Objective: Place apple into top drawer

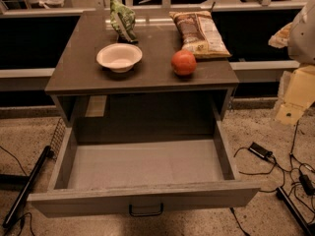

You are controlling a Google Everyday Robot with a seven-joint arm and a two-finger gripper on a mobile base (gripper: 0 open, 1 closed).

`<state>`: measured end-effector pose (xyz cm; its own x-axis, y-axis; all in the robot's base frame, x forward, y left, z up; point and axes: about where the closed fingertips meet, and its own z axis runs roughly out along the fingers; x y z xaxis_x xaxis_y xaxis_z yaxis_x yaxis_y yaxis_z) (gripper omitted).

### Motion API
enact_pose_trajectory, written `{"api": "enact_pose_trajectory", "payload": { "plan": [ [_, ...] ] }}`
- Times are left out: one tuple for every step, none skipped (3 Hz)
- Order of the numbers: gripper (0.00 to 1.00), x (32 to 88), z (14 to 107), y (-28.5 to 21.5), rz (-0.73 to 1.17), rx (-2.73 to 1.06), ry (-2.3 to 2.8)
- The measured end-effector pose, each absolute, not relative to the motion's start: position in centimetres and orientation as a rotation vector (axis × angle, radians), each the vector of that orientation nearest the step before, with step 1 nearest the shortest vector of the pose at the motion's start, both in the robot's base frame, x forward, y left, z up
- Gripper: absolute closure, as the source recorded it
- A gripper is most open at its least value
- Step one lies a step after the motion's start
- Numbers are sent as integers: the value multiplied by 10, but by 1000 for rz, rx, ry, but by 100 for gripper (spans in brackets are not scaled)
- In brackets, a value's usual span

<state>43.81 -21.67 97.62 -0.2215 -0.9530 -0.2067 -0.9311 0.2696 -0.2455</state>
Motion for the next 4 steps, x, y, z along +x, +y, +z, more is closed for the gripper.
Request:
{"api": "enact_pose_trajectory", "payload": {
  "plan": [
    [0, 438, 976, -217, -98, -1725, 2232],
    [0, 480, 968, -201, -67, -1690, 2179],
    [0, 549, 954, -175, -47, -1638, 2124],
    [0, 608, 940, -145, 10, -1567, 2094]
  ]
}}
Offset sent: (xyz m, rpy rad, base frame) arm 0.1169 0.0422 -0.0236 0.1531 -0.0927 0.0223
